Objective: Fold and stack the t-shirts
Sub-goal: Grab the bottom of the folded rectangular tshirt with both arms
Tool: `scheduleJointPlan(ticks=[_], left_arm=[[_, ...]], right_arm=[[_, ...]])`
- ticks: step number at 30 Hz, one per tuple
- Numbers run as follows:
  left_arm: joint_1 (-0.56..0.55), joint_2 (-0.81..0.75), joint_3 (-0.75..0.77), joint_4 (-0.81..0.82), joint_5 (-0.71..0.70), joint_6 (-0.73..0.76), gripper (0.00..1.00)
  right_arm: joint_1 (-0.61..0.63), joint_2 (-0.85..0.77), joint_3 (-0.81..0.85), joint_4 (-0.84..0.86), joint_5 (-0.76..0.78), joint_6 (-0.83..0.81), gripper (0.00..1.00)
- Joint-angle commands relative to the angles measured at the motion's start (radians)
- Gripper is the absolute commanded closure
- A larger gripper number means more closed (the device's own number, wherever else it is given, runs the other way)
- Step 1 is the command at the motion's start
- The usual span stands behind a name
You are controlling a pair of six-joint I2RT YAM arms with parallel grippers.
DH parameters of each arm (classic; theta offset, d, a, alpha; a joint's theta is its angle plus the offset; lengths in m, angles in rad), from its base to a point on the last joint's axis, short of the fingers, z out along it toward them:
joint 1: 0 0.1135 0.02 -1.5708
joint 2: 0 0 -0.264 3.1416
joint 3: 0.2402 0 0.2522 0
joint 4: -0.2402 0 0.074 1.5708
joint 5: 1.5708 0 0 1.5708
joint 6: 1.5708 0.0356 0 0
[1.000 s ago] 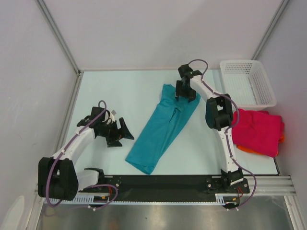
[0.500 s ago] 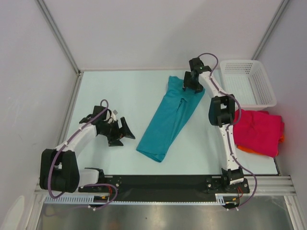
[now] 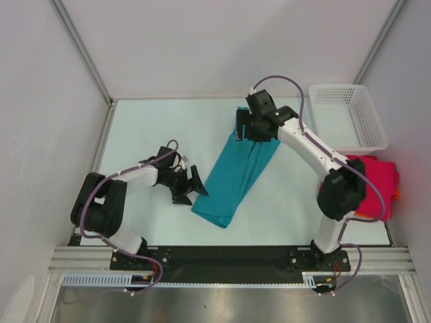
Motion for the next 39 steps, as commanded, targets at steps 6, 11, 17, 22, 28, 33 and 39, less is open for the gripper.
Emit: scheduleJointPlan(ticks=[6,11,17,22,28,33,39], left_arm=[[-0.105,-0.014,-0.095,0.165,0.006,-0.109,0.11],[-0.124,-0.048,-0.109,0.168,0.018,-0.116,0.26],[-0.13,-0.08,-0.11,0.172,0.032,-0.132,0.8],[-0.137,-0.079,-0.112,0.171,0.051,-0.13,0.88],[-0.141,-0.103,-0.121,0.157,0.071,-0.127,0.97],[-0.141,-0.137,-0.126,0.14,0.066,-0.139,0.97],[-0.141,-0.146,-0.113,0.131,0.077,-0.138,0.98]], right_arm=[[0.14,-0.335,-0.484,0.094,-0.059,0.203,0.23],[0.206,-0.41,-0.654,0.118,-0.042,0.27,0.23],[0.272,-0.444,-0.809,0.154,-0.05,0.359,0.23],[0.359,-0.444,-0.863,0.193,-0.053,0.454,0.24],[0.459,-0.407,-0.867,0.233,-0.047,0.53,0.24],[0.52,-0.355,-0.857,0.264,-0.047,0.58,0.24],[0.566,-0.296,-0.881,0.313,-0.039,0.629,0.25]])
